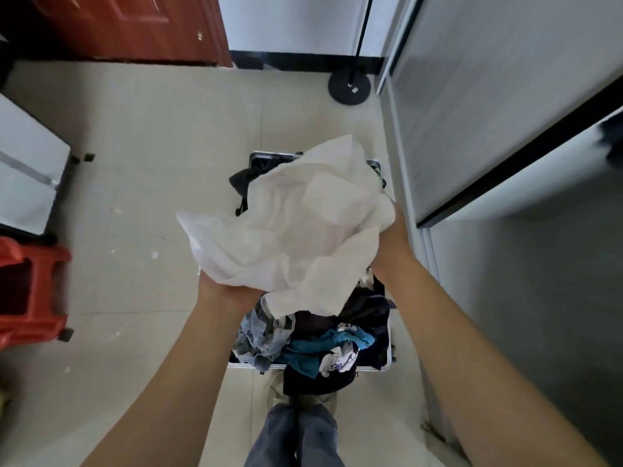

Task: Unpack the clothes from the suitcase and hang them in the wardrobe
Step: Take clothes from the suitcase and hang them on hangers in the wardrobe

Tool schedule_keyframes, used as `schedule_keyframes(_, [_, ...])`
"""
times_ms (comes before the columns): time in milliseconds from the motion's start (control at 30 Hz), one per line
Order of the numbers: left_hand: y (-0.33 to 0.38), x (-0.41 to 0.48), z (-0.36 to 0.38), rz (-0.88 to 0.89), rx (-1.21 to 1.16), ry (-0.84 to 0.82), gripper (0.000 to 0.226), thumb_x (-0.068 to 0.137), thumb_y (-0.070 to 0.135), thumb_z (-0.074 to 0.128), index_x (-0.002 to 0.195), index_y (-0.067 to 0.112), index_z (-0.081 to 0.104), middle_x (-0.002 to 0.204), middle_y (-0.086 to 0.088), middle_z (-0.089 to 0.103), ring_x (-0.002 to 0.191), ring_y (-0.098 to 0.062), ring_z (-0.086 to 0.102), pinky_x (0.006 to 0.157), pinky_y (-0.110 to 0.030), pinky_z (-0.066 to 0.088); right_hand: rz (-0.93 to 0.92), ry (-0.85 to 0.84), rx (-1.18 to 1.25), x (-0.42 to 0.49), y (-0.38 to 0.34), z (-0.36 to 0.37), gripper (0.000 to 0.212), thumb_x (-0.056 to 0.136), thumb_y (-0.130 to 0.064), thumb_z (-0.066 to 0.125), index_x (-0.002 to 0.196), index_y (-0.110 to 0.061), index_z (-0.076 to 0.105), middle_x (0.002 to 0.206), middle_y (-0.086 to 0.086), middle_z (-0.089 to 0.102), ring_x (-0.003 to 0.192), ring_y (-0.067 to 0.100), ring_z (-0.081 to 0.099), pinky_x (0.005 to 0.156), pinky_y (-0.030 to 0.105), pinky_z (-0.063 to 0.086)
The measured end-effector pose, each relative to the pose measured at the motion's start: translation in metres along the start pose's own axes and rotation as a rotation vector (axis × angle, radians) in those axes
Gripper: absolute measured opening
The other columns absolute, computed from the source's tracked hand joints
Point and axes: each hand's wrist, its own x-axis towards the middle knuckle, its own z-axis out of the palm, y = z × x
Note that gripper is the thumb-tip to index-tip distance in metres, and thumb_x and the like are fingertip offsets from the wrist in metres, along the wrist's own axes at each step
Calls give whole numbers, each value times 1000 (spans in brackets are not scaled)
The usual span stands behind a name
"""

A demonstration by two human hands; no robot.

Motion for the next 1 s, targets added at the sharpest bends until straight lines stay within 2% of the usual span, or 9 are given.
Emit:
schedule_keyframes(133, [26,-45,40,3,86,-31,40,102,25,33,92,17,71,90,-7,68,70,-24,70,59,-35,58,-83,-51,-246,-47,-62,-13,28,73,-10,69,101,-11,67,98,9,71,90,29,68,80,44,57])
schedule_keyframes(233, [51,-84,85,65,150,-69,48,102,22,33,82,16,76,85,-5,73,73,-25,71,62,-37,59,-117,-45,-339,-83,-102,-23,35,73,-5,72,107,-10,65,92,3,68,80,19,65,61,29,55])
schedule_keyframes(333, [80,-123,121,95,154,-88,48,101,24,37,73,14,74,79,-4,70,66,-21,69,59,-30,58,-229,43,-430,-118,-142,-37,11,84,-6,66,88,-17,65,83,0,65,77,18,61,74,35,53])
schedule_keyframes(400, [105,-146,145,137,171,-115,22,95,23,48,83,14,63,80,-2,66,66,-18,67,61,-27,56,-336,122,-481,-136,-170,-48,12,88,-15,61,78,-18,66,78,5,66,79,25,61,74,39,52])
schedule_keyframes(600, [155,-195,205,299,320,-184,36,97,44,46,73,21,60,55,6,66,53,-10,61,47,-20,51,-663,349,-533,-194,-258,-73,25,98,-26,44,98,-5,57,86,5,58,82,28,55,76,39,46])
schedule_keyframes(667, [165,-208,226,286,342,-235,32,93,44,55,78,19,68,69,-1,74,54,-10,67,56,-23,54,-783,424,-457,-208,-281,-83,18,98,-24,45,104,-9,53,83,-1,55,78,21,54,70,35,45])
schedule_keyframes(800, [172,-215,265,261,320,-268,40,91,39,61,121,12,62,104,-7,74,95,-19,70,91,-35,52,-850,380,-339,-236,-321,-102,18,97,-16,41,85,-14,54,72,-6,50,64,11,45,58,24,38])
schedule_keyframes(933, [164,-213,298,289,372,-281,20,96,37,56,102,19,63,91,1,72,74,-12,68,60,-28,52,-925,455,-415,-252,-354,-130,29,94,-22,42,70,-10,52,68,0,52,64,14,45,63,30,39])
schedule_keyframes(1000, [161,-207,313,352,422,-284,23,100,38,48,95,20,61,97,-1,68,70,-11,68,59,-28,51,-999,557,-523,-260,-372,-149,30,91,-19,43,67,-6,55,66,6,55,61,15,46,61,32,39])
